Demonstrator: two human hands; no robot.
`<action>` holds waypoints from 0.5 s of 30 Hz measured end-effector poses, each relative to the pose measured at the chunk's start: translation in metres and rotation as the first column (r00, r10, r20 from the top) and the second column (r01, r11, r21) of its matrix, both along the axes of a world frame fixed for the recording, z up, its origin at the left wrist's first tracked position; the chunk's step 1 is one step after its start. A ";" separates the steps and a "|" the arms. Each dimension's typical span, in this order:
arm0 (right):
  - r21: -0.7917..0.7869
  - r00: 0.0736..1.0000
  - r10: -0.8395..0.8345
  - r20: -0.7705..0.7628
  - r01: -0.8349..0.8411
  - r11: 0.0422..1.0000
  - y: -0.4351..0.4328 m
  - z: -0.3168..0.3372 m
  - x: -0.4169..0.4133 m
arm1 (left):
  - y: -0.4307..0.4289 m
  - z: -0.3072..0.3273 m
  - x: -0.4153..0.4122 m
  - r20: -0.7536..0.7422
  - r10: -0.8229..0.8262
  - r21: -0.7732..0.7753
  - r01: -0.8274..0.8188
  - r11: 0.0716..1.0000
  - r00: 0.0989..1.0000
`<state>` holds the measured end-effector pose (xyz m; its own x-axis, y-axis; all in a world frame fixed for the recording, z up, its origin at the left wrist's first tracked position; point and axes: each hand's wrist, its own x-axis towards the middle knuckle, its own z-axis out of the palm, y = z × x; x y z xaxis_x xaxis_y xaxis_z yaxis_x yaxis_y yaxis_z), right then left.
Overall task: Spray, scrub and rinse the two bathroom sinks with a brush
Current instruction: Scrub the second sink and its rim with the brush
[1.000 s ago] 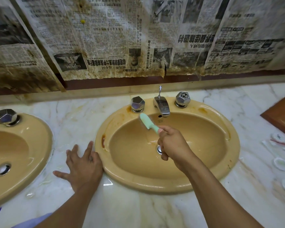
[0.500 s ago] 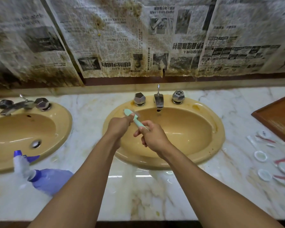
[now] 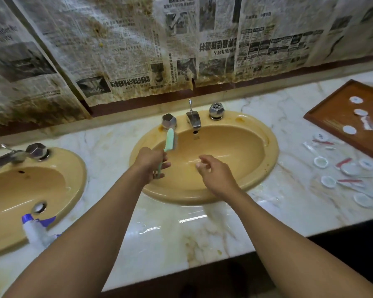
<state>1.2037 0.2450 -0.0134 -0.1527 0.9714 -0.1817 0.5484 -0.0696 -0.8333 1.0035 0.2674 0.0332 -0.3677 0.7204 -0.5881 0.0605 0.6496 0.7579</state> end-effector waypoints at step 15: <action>0.162 0.566 -0.321 0.759 0.313 0.936 -0.062 -0.101 0.126 | 0.049 -0.041 -0.063 -0.854 -0.208 0.005 0.408 0.913 0.476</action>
<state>1.3295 0.1830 -0.1143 0.3564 0.9314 -0.0733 0.9240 -0.3630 -0.1199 0.9407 0.3161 -0.0073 -0.3393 0.9406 0.0123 0.8841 0.3144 0.3456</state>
